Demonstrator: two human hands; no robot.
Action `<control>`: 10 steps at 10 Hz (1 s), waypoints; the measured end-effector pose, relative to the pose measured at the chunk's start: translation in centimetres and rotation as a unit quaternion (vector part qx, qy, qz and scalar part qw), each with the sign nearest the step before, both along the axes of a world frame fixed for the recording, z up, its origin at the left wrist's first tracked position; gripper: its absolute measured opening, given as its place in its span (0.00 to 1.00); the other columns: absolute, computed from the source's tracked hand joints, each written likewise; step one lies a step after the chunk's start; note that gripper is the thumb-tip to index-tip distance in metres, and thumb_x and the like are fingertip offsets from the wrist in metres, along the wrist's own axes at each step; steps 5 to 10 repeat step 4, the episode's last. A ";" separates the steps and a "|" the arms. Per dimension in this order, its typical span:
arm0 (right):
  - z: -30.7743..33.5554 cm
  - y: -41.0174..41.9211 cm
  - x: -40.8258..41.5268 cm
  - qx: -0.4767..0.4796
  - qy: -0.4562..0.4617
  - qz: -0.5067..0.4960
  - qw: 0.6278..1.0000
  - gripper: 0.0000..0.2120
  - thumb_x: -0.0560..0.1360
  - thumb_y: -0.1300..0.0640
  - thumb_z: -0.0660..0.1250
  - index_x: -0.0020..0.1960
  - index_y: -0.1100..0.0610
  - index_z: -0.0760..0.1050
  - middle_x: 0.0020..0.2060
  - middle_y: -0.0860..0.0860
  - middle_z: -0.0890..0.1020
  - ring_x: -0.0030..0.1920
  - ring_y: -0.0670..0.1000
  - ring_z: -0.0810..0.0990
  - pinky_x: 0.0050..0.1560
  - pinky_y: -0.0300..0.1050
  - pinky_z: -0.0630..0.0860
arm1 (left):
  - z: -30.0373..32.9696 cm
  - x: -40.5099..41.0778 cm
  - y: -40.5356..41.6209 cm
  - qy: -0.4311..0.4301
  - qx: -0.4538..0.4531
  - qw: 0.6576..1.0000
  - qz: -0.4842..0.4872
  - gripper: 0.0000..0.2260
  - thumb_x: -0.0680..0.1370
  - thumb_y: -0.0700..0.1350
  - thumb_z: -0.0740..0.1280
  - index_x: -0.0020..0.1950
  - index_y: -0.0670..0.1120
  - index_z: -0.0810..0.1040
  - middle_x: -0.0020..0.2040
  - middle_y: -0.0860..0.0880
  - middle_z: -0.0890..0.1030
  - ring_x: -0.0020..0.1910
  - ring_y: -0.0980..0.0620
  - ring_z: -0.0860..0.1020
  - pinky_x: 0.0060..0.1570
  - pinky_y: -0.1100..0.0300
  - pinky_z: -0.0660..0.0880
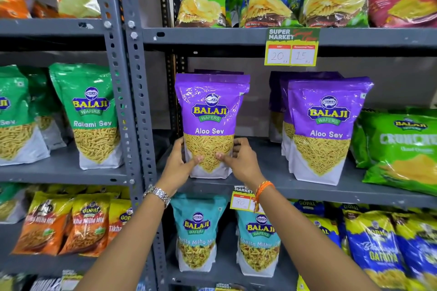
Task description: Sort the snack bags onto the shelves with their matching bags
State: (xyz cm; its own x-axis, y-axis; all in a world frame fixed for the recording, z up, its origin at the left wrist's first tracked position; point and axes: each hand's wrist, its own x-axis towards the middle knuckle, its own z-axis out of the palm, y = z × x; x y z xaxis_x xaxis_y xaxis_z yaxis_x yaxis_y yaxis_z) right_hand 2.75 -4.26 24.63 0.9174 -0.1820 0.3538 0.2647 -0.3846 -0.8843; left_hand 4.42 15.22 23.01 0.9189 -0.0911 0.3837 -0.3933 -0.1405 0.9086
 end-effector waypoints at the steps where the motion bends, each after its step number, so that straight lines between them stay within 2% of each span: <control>1: 0.3 0.2 -0.4 -0.004 0.005 -0.011 1.000 0.30 0.67 0.51 0.79 0.61 0.59 0.69 0.52 0.53 0.82 0.54 0.54 0.82 0.57 0.59 0.81 | 0.0 0.1 0.1 -0.006 0.002 1.000 -0.007 0.40 0.64 0.59 0.76 0.73 0.55 0.66 0.69 0.48 0.79 0.68 0.48 0.78 0.69 0.40 0.75; 2: 0.3 0.2 -0.3 -0.013 0.013 -0.014 1.000 0.30 0.67 0.50 0.79 0.62 0.59 0.69 0.55 0.56 0.83 0.55 0.55 0.82 0.58 0.57 0.81 | -0.3 0.5 0.3 -0.007 0.010 1.000 0.004 0.38 0.68 0.54 0.78 0.75 0.54 0.65 0.69 0.48 0.78 0.68 0.46 0.78 0.69 0.40 0.75; 3: 1.0 0.1 -2.2 -0.023 0.044 0.004 0.999 0.35 0.69 0.49 0.77 0.68 0.59 0.64 0.59 0.58 0.81 0.60 0.56 0.81 0.60 0.53 0.79 | -0.1 -0.3 0.2 -0.032 0.026 0.999 0.035 0.36 0.73 0.45 0.77 0.78 0.52 0.64 0.71 0.49 0.77 0.70 0.48 0.76 0.72 0.43 0.73; 4: 2.3 -0.9 -5.5 0.039 0.014 -0.017 0.999 0.38 0.71 0.48 0.75 0.74 0.58 0.60 0.66 0.60 0.76 0.62 0.55 0.78 0.63 0.50 0.76 | 0.5 -1.2 -0.1 -0.091 0.040 0.989 0.108 0.37 0.75 0.43 0.75 0.81 0.47 0.60 0.77 0.46 0.71 0.74 0.53 0.69 0.74 0.54 0.66; 10: 2.3 -0.9 -5.5 0.039 0.014 -0.017 0.999 0.38 0.71 0.48 0.75 0.74 0.58 0.60 0.66 0.60 0.76 0.62 0.55 0.78 0.63 0.50 0.76 | 0.5 -1.2 -0.1 -0.091 0.040 0.989 0.108 0.37 0.75 0.43 0.75 0.81 0.47 0.60 0.77 0.46 0.71 0.74 0.53 0.69 0.74 0.54 0.66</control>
